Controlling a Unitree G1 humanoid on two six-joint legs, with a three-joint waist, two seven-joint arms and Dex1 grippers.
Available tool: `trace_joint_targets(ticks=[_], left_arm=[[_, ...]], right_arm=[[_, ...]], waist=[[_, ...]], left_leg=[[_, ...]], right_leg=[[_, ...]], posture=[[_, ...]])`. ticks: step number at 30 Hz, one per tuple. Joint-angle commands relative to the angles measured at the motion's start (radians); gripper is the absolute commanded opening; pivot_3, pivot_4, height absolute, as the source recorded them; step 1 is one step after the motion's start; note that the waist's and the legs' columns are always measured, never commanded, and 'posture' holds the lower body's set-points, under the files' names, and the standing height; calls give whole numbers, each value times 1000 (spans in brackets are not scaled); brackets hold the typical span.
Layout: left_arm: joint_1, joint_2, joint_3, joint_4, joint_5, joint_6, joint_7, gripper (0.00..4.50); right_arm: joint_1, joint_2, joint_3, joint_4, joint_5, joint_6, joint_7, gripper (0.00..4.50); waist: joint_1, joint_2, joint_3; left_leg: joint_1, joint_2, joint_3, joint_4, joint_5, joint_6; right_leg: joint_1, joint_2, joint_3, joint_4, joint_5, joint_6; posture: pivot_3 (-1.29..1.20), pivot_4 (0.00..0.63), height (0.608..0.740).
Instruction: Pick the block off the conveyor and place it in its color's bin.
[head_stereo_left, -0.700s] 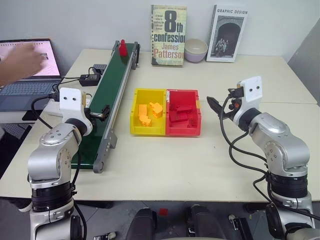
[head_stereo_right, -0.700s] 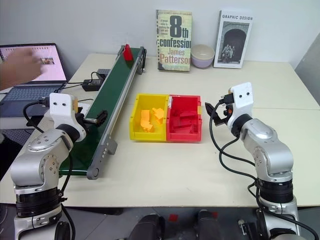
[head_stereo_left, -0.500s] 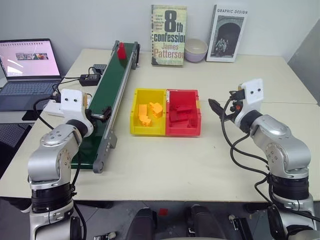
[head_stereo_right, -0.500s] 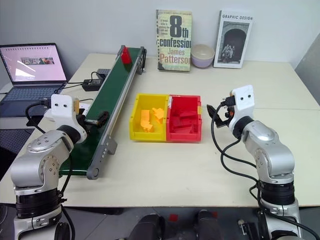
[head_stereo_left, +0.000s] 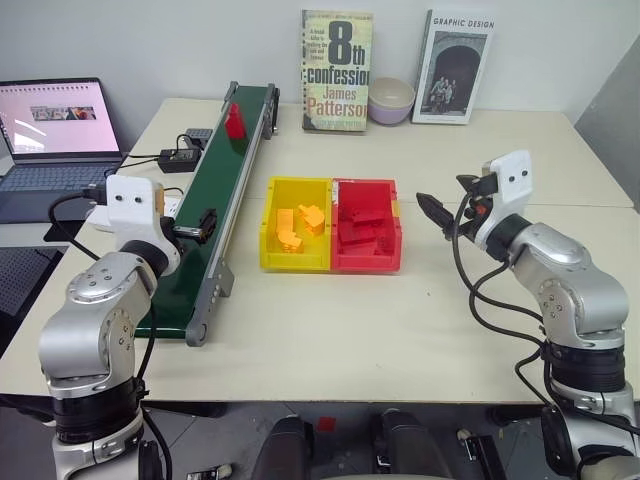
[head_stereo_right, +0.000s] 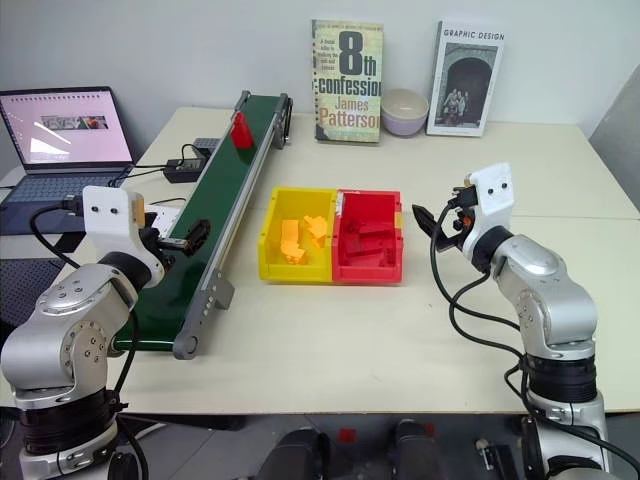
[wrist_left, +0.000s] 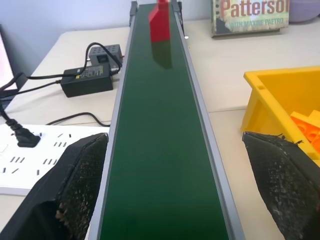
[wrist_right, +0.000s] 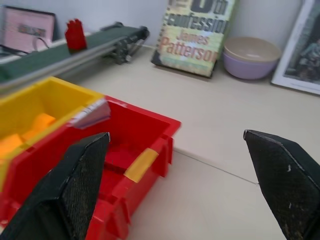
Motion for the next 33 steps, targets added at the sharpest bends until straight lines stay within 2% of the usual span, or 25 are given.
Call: trace_joint_targets(ticks=[1, 4, 14, 26, 33], left_arm=[[-27, -56, 5, 25, 10, -90, 38, 4481], [-39, -55, -19, 83, 27, -126, 26, 4481], [-73, -44, -32, 157, 32, -153, 13, 4481], [-116, -41, -53, 260, 38, -175, 4, 4481], [-164, -44, -82, 340, 63, -207, 3, 4481]], right_arm=[[-91, -54, 28, -77, 198, 39, 257, 4500], [-103, -67, 53, -76, 243, 51, 321, 4500], [-90, -55, 141, -130, 267, 34, 359, 4500], [-71, -73, 166, -177, 225, -17, 342, 4500], [-74, -76, 145, -213, 252, 24, 301, 4500]], waist=[[0, 0, 0], [0, -1, -1], [0, -1, -1], [1, -1, -1], [2, -1, -1]], left_leg=[[0, 0, 0, 0, 0, 0], [0, 1, -1, 1, 0, 0], [-1, 0, -1, 0, 0, 0], [-1, 1, -2, 0, 0, 0], [-1, 0, -2, 0, 0, 0]], right_leg=[[0, 0, 0, 0, 0, 0], [0, 0, -1, 0, 0, 0], [0, -1, -1, -1, 0, 0], [0, -1, -1, 0, 0, 0], [0, -1, -1, -1, 0, 0]], posture=[[0, 150, 740], [0, 150, 740], [0, 150, 740], [0, 150, 740], [0, 150, 740]])
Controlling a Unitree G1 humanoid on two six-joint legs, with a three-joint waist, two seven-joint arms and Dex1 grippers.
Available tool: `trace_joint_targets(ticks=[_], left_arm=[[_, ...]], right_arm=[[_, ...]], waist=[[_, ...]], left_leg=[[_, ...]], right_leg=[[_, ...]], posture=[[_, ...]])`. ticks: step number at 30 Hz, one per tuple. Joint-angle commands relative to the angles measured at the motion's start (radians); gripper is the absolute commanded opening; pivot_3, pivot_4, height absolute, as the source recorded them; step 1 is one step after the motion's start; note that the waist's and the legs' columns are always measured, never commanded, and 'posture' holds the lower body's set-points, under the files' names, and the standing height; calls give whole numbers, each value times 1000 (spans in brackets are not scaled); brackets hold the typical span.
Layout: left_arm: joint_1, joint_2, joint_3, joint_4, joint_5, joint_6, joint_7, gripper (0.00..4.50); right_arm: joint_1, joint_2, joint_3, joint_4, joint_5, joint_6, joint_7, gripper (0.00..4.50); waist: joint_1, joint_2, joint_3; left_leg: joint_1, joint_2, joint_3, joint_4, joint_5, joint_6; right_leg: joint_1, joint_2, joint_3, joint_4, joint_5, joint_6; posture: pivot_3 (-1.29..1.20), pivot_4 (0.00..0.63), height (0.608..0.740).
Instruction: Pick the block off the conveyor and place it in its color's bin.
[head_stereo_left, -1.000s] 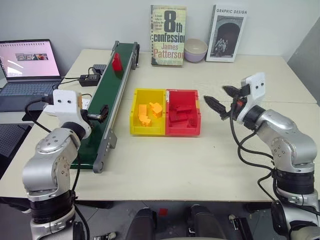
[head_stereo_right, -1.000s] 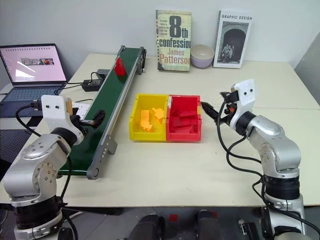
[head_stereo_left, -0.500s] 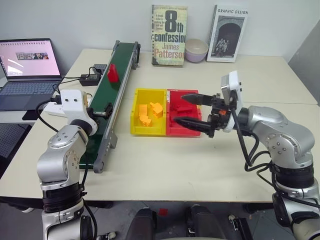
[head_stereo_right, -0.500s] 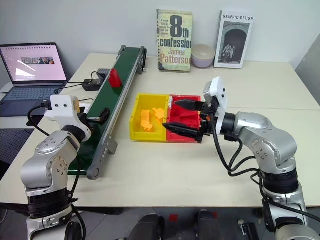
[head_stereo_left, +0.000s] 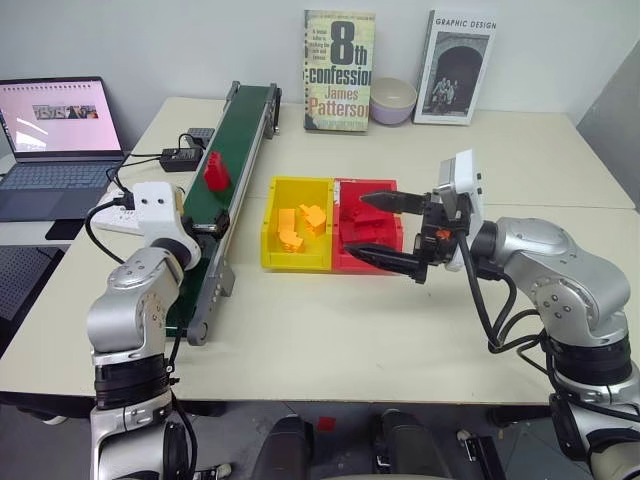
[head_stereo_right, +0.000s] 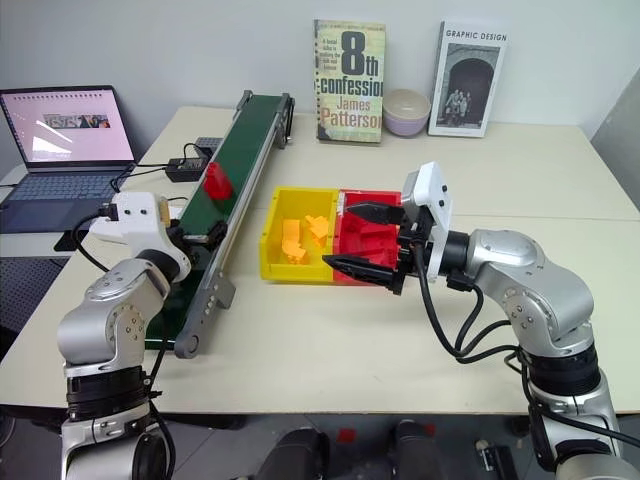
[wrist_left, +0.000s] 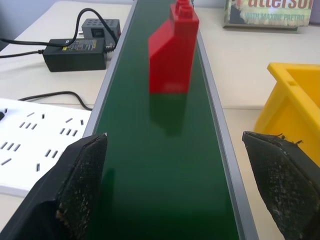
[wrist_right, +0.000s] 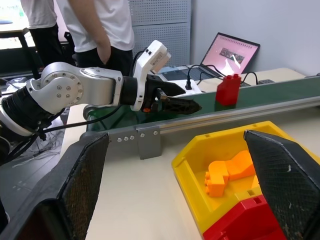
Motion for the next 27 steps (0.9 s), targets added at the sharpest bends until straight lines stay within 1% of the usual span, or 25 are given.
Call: trace_joint_targets(ticks=[1, 7, 9, 10, 15, 16, 17, 18, 19, 24, 27], left_arm=[[-43, 7, -18, 32, 20, -40, -1, 4481], [-56, -1, -10, 73, 20, -32, 17, 4481], [-50, -10, 7, 67, 5, -19, 25, 4135], [-44, -15, 12, 59, -6, -17, 21, 4032], [-11, -20, 22, 6, -22, 27, 30, 3148], [7, -27, 32, -32, -31, 59, 43, 3025], [24, -32, 41, -67, -36, 88, 56, 2714], [40, -38, 50, -102, -40, 116, 71, 2677], [53, -44, 61, -133, -45, 143, 87, 2468], [66, -71, 98, -214, -54, 218, 135, 1580], [59, -61, 97, -205, -47, 215, 133, 1532]], right_arm=[[-7, -11, -26, -59, 28, 15, -27, 4500], [-20, -10, -44, -61, 50, 42, -64, 4500], [-23, -14, -45, -55, 53, 42, -65, 4500], [-23, -15, -44, -52, 54, 40, -65, 4500], [-10, -17, -42, -45, 54, 27, -59, 4500], [-3, -20, -43, -37, 49, 17, -50, 4500], [2, -21, -44, -31, 46, 9, -44, 4500], [6, -23, -46, -24, 43, 2, -39, 4500], [8, -24, -47, -19, 41, -4, -34, 4500], [9, -28, -48, 1, 39, -26, -23, 4500], [4, -25, -44, 14, 37, -34, -24, 4500]], waist=[[0, 0, 0], [0, 0, 0], [0, 0, 0], [0, 0, 0], [0, 0, 0], [0, 0, 0], [0, 0, 0], [0, 0, 0], [-1, 0, 0], [0, 0, 0], [0, 0, 0]], left_leg=[[0, 0, 0, 0, 0, 0], [0, 1, 0, 0, 0, 0], [0, 1, -1, 0, 0, 0], [0, 1, -1, 0, 0, 0], [0, 1, -1, 0, 0, 0], [0, 1, -1, 0, 0, 0], [0, 1, 0, 0, 0, 0], [0, 1, -1, 0, 0, 0], [0, 1, 0, 0, 0, 0], [0, 0, -1, 0, 0, 0], [1, 1, -1, 0, 0, 0]], right_leg=[[0, 0, 0, 0, 0, 0], [0, -1, 0, 0, 0, 0], [0, -2, 0, 0, 0, 0], [0, -2, 0, 0, 0, 0], [0, -2, 0, 0, 0, 0], [0, -2, 0, 0, 0, 0], [0, -2, 0, 0, 0, 0], [0, -2, 0, 0, 0, 0], [0, -2, 0, 0, 0, 0], [0, -2, 0, 0, 0, 0], [0, -1, 0, 1, 0, 0]], posture=[[0, 150, 740], [0, 150, 740], [0, 150, 740], [0, 150, 740], [0, 150, 740], [0, 150, 740], [0, 150, 740], [0, 150, 740], [0, 150, 740], [0, 150, 740], [0, 150, 740]])
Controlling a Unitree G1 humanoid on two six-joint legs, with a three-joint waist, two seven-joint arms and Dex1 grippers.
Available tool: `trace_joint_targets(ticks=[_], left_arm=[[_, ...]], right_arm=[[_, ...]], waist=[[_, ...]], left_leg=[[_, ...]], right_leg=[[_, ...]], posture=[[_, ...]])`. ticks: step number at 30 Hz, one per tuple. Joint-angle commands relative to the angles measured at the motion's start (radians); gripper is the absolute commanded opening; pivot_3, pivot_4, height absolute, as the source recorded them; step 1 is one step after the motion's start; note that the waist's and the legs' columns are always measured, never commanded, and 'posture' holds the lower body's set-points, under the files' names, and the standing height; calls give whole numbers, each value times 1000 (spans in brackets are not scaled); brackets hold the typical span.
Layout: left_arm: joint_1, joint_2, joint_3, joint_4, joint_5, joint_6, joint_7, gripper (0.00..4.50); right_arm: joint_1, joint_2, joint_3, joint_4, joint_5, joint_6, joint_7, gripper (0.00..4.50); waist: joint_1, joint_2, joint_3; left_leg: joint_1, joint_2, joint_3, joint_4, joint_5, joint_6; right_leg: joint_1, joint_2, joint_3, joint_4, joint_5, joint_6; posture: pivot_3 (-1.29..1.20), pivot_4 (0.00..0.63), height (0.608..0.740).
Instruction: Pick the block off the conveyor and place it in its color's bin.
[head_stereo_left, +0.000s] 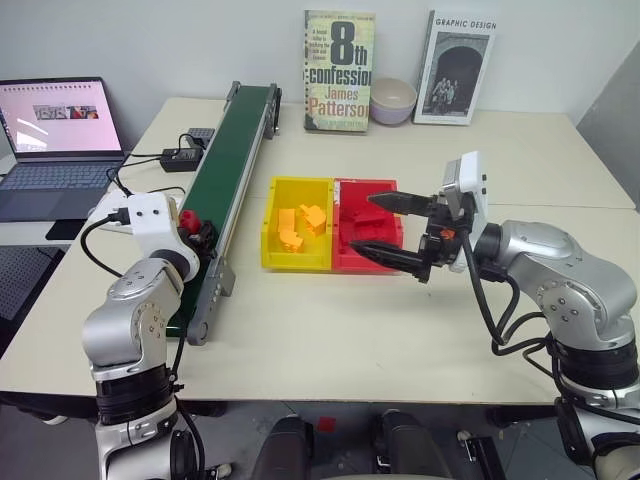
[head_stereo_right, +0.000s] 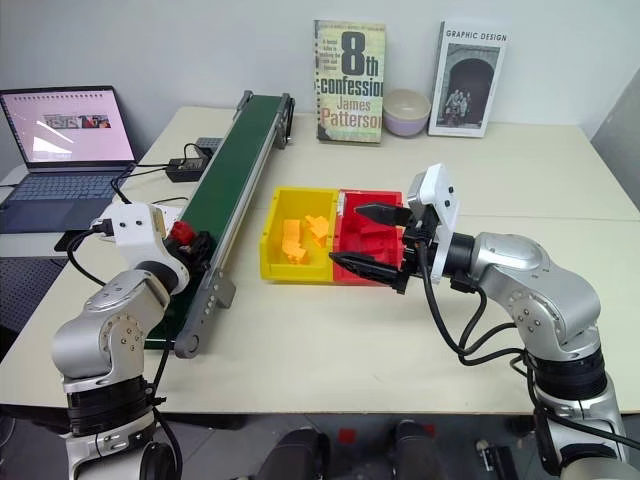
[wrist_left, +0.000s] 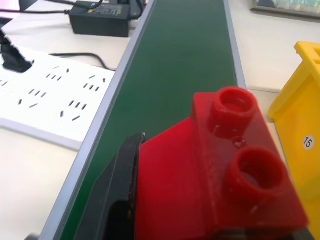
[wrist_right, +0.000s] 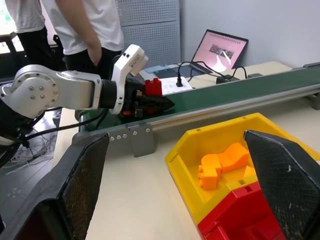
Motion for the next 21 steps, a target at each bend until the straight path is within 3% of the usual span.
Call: trace_joint_targets(ticks=[1, 10, 14, 21], left_arm=[[-16, 21, 12, -10, 3, -8, 1, 1532], [-222, 114, -50, 149, -36, -73, -158, 1532], [-388, 178, -292, 323, -9, -193, -482, 1532], [-571, 137, -504, 566, 61, -400, -758, 1532]], right_arm=[[-18, -2, -27, 0, -2, -32, 5, 4500], [15, -55, -45, -44, -48, -32, -56, 4500], [86, -97, -100, -124, -89, 6, -159, 4500], [144, -106, -146, -236, -60, 83, -267, 4500]], waist=[[0, 0, 0], [4, 0, 0], [20, -1, 0], [12, 0, 0]], left_leg=[[0, 0, 0, 0, 0, 0], [-1, -1, 0, 0, 0, 0], [-2, -2, 2, 0, 0, 0], [-2, -2, 4, -1, 0, 0]], right_leg=[[0, 1, 0, 0, 0, 0], [-1, 2, -1, -1, 0, 0], [-1, 1, -1, -2, 0, 0], [-2, 1, 0, -2, 0, 0]], posture=[[0, 150, 740], [0, 150, 740], [0, 150, 740], [0, 150, 740]])
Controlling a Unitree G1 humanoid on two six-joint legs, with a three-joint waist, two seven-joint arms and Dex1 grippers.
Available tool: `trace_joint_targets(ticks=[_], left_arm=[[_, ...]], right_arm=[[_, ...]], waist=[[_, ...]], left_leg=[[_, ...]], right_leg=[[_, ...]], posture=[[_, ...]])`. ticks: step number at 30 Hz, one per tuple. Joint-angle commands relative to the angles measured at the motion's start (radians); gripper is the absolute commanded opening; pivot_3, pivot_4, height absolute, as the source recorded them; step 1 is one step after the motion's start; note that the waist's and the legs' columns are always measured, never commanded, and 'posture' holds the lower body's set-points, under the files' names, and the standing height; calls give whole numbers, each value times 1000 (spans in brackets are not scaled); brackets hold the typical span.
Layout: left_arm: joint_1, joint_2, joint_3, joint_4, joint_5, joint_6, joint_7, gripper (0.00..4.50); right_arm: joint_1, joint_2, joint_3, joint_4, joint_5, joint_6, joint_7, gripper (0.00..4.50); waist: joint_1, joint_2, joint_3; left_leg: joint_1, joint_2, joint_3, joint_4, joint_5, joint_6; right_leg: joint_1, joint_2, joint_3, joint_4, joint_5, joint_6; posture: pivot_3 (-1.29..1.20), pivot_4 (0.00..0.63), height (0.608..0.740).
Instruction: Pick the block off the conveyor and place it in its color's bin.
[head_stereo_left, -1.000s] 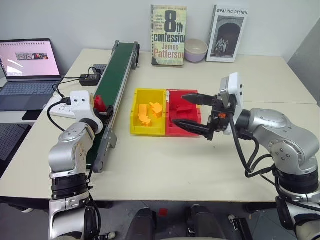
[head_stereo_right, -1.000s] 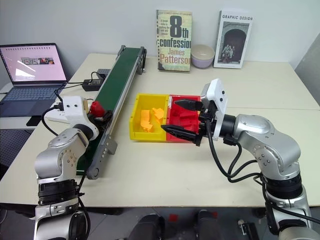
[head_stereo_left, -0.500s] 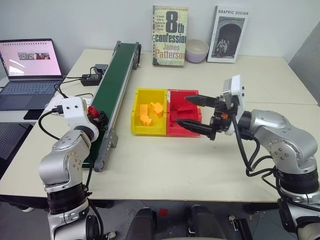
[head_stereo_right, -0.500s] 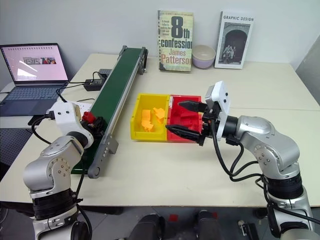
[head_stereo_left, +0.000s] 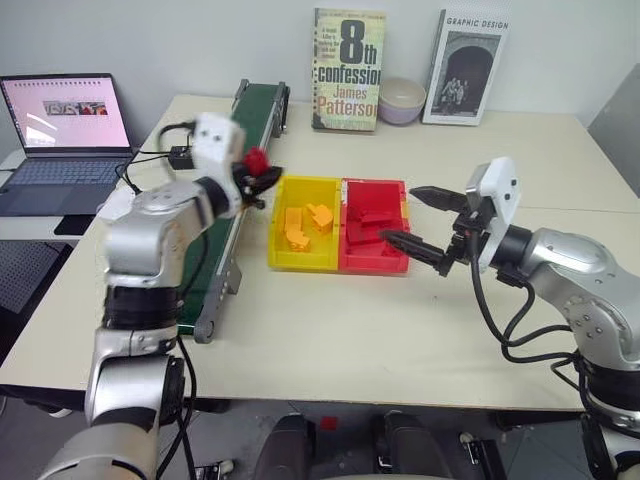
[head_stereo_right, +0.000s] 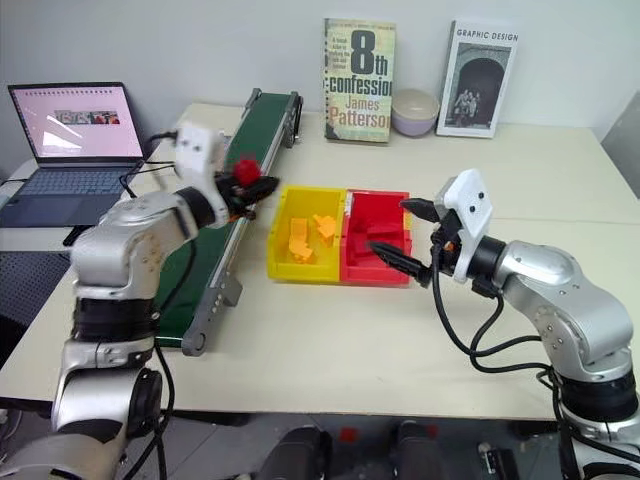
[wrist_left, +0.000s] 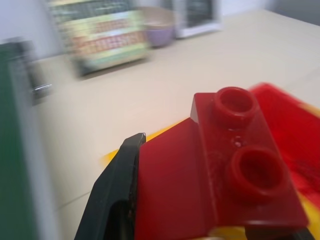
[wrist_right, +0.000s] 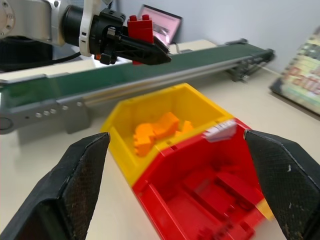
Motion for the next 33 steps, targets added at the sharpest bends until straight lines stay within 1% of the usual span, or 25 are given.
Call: trace_joint_targets(ticks=[1, 4, 6, 10, 12, 15, 16, 17, 18, 22, 23, 25, 27, 28, 30, 31, 33], left_arm=[[-100, -45, -102, 110, 43, -146, -165, 1532], [-143, -85, -172, 173, 70, -226, -278, 1532], [-170, -118, -206, 231, 97, -281, -318, 1532], [-202, -168, -228, 330, 136, -368, -354, 1532], [-226, -214, -246, 443, 179, -444, -332, 1532], [-252, -245, -228, 535, 194, -495, -337, 1532], [-260, -249, -216, 550, 190, -500, -347, 2231], [-265, -252, -210, 562, 190, -509, -360, 2279], [-269, -252, -207, 571, 193, -520, -371, 2453], [-280, -248, -191, 596, 200, -538, -378, 3333], [-284, -247, -185, 605, 201, -539, -372, 3479], [-284, -243, -177, 613, 203, -542, -370, 3907], [-280, -232, -166, 596, 199, -533, -378, 4191], [-275, -222, -156, 580, 194, -522, -382, 4440], [-251, -187, -134, 519, 175, -475, -401, 4474], [-216, -146, -123, 448, 158, -437, -426, 4474], [-168, -99, -110, 351, 139, -385, -453, 4474]], right_arm=[[16, -5, -57, -91, 26, 47, -69, 4500], [40, -24, -71, -126, 37, 91, -91, 4500], [59, -31, -81, -141, 34, 115, -114, 4500], [95, -23, -103, -165, 48, 152, -160, 4500], [162, -19, -95, -187, 22, 148, -185, 4500], [189, 3, -102, -206, 28, 157, -222, 4500], [189, 6, -99, -208, 28, 155, -227, 4500], [188, 9, -96, -209, 27, 155, -233, 4500], [186, 12, -93, -210, 27, 155, -238, 4500], [161, 14, -88, -205, 37, 165, -250, 4500], [156, 13, -88, -201, 38, 166, -250, 4500], [147, 11, -84, -189, 37, 163, -244, 4500], [138, 6, -77, -174, 35, 157, -232, 4500], [132, 4, -74, -167, 35, 154, -225, 4500], [119, -2, -67, -153, 33, 147, -210, 4500], [108, -6, -62, -141, 32, 141, -198, 4500], [97, -11, -58, -129, 29, 134, -184, 4500]], waist=[[-1, 0, 0], [-1, 0, 0], [-1, 0, 0], [-6, 0, 0], [-6, 0, 0], [-4, 0, 0], [-6, 0, 0], [-10, 0, 0], [-11, 0, 0], [-12, 0, 0], [-12, 0, 0], [-12, 0, 0], [-12, 0, 0], [-12, 0, 0], [-13, 0, 0], [-15, 0, 0], [-25, 0, 0]], left_leg=[[0, 0, 0, 0, 0, 0], [-1, 1, -2, 0, 0, 0], [-1, 0, -1, 0, 0, 0], [-1, 0, 0, 1, 0, 0], [-1, 0, 0, 1, 0, 0], [-1, 0, -2, 0, 0, 1], [-1, 1, -1, 1, 0, 1], [-1, 0, 0, 1, 0, 1], [-1, 0, 0, 1, 0, 1], [-1, 1, -1, 1, 0, 1], [-1, 1, -1, 1, 0, 1], [-1, 1, -1, 1, 0, 1], [-1, 0, 0, 1, 0, 1], [-1, 0, -1, 1, 0, 1], [-1, 0, 0, 1, 0, 1], [-1, 0, -1, 1, 0, 1], [0, 1, 0, 0, 0, 1]], right_leg=[[0, 0, 0, 0, 0, 0], [0, 1, -1, 0, 0, 0], [0, 1, -1, 0, 0, 0], [0, 1, 0, 0, 0, 0], [0, 1, 0, 0, -1, 0], [0, 2, -1, 0, -1, 1], [0, 2, -1, 0, -2, 2], [0, 2, -1, 1, -2, 3], [0, 2, 0, 0, -2, 3], [0, 2, -1, 0, -2, 3], [0, 2, -1, 0, -2, 3], [0, 2, -1, 0, -2, 3], [0, 2, -1, 0, -2, 3], [0, 2, -1, 0, -2, 3], [0, 2, -1, 0, -1, 2], [0, 2, -1, 1, -1, 2], [-1, 2, 0, 1, -1, 1]], posture=[[0, 150, 740], [0, 150, 740], [0, 150, 740], [0, 150, 740], [0, 150, 740], [0, 150, 740], [0, 150, 740], [0, 150, 740], [0, 150, 740], [0, 150, 740], [0, 150, 740], [0, 150, 740], [0, 150, 740], [0, 150, 740], [0, 150, 740], [0, 150, 740], [0, 150, 740]])
